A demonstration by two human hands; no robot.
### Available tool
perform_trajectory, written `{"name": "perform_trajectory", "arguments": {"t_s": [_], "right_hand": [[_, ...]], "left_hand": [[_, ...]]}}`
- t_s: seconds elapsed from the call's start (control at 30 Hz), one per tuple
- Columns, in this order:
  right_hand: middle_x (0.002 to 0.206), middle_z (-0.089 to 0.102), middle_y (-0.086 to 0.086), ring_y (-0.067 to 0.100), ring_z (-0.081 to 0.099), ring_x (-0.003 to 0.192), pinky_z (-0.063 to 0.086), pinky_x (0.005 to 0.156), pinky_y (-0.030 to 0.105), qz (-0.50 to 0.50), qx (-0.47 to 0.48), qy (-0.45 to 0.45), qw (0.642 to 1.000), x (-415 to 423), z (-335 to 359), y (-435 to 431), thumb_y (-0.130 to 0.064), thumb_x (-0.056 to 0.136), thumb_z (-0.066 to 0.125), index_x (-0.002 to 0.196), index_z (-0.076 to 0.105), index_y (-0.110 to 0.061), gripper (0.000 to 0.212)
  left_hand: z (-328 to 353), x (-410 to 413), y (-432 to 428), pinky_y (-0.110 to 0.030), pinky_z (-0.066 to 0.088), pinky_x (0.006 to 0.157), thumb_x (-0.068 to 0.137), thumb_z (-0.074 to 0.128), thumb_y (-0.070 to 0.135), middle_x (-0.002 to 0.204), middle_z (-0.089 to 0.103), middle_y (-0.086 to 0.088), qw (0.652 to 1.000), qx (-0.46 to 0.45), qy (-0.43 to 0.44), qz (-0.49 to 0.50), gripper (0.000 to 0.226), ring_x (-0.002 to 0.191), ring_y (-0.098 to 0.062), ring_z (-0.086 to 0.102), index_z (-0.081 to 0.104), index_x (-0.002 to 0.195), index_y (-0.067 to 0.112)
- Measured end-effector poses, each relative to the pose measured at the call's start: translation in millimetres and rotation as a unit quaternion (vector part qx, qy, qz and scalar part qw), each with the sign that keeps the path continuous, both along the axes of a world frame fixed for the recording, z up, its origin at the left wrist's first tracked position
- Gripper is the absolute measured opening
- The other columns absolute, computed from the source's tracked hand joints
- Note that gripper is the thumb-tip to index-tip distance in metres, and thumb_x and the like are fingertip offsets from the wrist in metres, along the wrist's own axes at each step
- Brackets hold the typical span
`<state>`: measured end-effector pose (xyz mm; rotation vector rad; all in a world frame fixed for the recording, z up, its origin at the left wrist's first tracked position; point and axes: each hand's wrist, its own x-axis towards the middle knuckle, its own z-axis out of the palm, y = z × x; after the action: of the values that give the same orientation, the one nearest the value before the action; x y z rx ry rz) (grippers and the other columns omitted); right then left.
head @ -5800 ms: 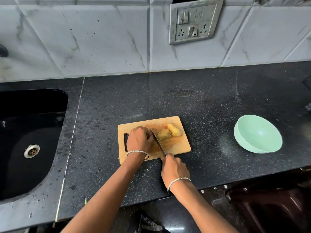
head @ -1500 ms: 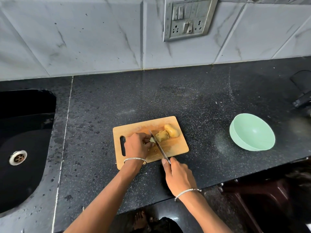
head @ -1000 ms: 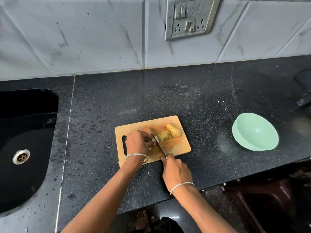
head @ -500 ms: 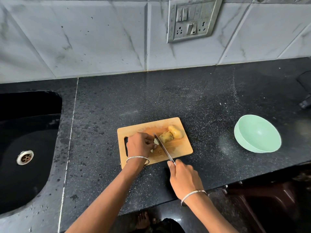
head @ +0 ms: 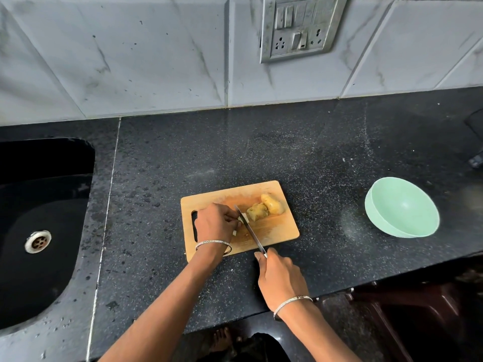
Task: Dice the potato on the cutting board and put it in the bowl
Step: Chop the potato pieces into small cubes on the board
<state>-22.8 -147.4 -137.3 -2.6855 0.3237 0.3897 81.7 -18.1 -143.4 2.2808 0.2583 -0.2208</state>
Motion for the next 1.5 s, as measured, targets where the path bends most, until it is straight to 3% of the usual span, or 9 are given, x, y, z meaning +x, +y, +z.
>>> {"name": "perform_trajectory", "arguments": {"t_s": [0.23,0.3,0.53,0.77,0.9,1.03,1.17,1.5], "right_hand": [[0.106,0.066,0.01,0.034,0.065,0.1,0.043,0.066,0.037,0.013,-0.045,0.004,0.999,3,-4,12,-0.043,0.104,0.026,0.108,0.05,-0.013,0.039],[0.102,0.067,0.011,0.034,0.065,0.097,0.042,0.064,0.037,0.024,-0.033,-0.008,0.999,0,-3,11,-0.043,0.104,0.027,0.106,0.051,-0.014,0.038],[0.095,0.066,0.01,0.036,0.063,0.091,0.041,0.063,0.04,0.001,0.012,-0.036,0.999,-11,-1,-7,-0.049,0.102,0.025,0.1,0.049,-0.018,0.039],[0.102,0.068,0.011,0.035,0.066,0.096,0.039,0.061,0.037,0.003,-0.068,-0.039,0.997,0,0,-6,-0.045,0.103,0.025,0.108,0.048,-0.016,0.037],[0.102,0.068,0.01,0.034,0.066,0.096,0.039,0.061,0.036,0.004,-0.073,-0.036,0.997,0,-3,-1,-0.045,0.103,0.025,0.108,0.048,-0.016,0.037],[0.102,0.068,0.009,0.034,0.066,0.096,0.038,0.061,0.036,-0.002,-0.045,-0.03,0.999,1,-5,1,-0.046,0.103,0.027,0.107,0.049,-0.016,0.037],[0.1,0.067,0.01,0.036,0.065,0.095,0.037,0.062,0.037,0.004,-0.014,-0.023,1.0,-1,-7,7,-0.047,0.102,0.029,0.103,0.05,-0.016,0.037],[0.096,0.065,0.012,0.038,0.059,0.096,0.04,0.07,0.04,0.013,0.097,0.022,0.995,4,-9,3,-0.05,0.1,0.033,0.086,0.047,-0.021,0.035]], "left_hand": [[4,2,0,-0.023,0.051,0.067,0.069,0.083,0.012,0.068,0.072,0.003,1.0,0.003,0.018,0.012,0.014,0.07,-0.009,0.068,0.076,0.075,0.022],[5,2,-1,-0.021,0.047,0.062,0.069,0.081,0.012,0.067,0.072,0.003,1.0,0.016,0.011,0.011,0.013,0.069,-0.01,0.067,0.076,0.074,0.022],[4,2,9,-0.029,0.054,0.071,0.074,0.076,0.01,0.074,0.073,0.0,0.999,0.047,-0.024,0.005,0.009,0.075,-0.017,0.068,0.076,0.078,0.018],[10,-3,12,-0.024,0.034,0.058,0.08,0.067,0.012,0.081,0.073,0.003,0.994,0.086,-0.06,0.016,0.013,0.073,-0.015,0.061,0.076,0.085,0.02],[5,-2,18,-0.026,0.037,0.062,0.079,0.07,0.017,0.083,0.07,0.002,0.991,0.103,-0.077,-0.044,0.016,0.08,-0.018,0.062,0.072,0.092,0.026],[-1,-1,17,-0.028,0.043,0.065,0.077,0.072,0.024,0.089,0.063,0.002,0.985,0.125,-0.089,-0.084,0.017,0.081,-0.017,0.06,0.072,0.093,0.028],[-2,0,14,-0.03,0.048,0.064,0.076,0.07,0.023,0.09,0.059,0.002,0.983,0.131,-0.092,-0.086,0.005,0.077,-0.019,0.06,0.07,0.081,0.022],[-4,2,24,-0.034,0.047,0.063,0.081,0.059,0.014,0.091,0.059,-0.003,0.983,0.135,-0.11,-0.062,0.01,0.075,-0.026,0.06,0.069,0.08,0.013]]}}
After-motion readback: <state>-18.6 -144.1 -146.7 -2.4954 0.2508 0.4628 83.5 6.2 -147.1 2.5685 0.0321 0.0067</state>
